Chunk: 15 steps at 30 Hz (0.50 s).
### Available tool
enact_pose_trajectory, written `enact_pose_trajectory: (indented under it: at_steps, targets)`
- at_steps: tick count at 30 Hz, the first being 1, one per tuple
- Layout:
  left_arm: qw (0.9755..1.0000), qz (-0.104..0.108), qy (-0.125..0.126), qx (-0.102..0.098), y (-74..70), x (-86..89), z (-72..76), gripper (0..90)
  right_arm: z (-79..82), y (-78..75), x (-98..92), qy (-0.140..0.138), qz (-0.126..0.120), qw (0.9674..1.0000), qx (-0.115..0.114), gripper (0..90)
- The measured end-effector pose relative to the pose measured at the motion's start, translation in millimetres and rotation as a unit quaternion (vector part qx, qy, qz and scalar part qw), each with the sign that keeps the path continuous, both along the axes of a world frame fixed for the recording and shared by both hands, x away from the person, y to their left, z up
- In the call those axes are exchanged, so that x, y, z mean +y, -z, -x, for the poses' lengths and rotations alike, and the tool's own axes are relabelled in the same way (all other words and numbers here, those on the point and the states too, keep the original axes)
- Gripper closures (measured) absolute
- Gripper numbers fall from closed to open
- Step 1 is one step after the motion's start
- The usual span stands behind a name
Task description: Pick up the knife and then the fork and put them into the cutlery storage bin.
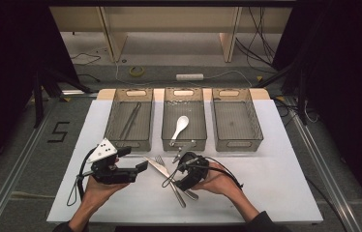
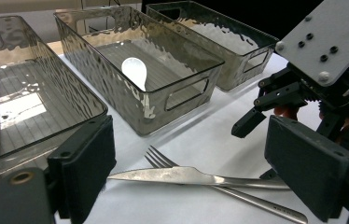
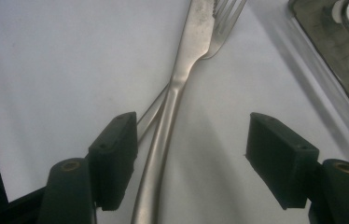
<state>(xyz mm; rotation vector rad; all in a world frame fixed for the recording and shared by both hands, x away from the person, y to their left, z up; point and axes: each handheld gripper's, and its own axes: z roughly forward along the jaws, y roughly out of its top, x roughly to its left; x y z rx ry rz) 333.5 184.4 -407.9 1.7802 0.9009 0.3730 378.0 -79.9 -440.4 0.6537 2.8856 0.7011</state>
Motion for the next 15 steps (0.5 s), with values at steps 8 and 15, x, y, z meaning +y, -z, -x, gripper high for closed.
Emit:
enact_pose_trajectory:
  at_steps: [8,15]
  targets:
    - [1.0,-0.001,-0.004,0.001,0.2,0.6,1.0,15.8,-2.0,8.4,9.8,-0.008,0.016,0.9998,0.005,42.6]
    - [1.0,0.001,-0.004,0.001,0.2,2.1,1.4,15.8,-5.7,12.7,13.7,-0.007,0.022,0.9996,0.015,50.3]
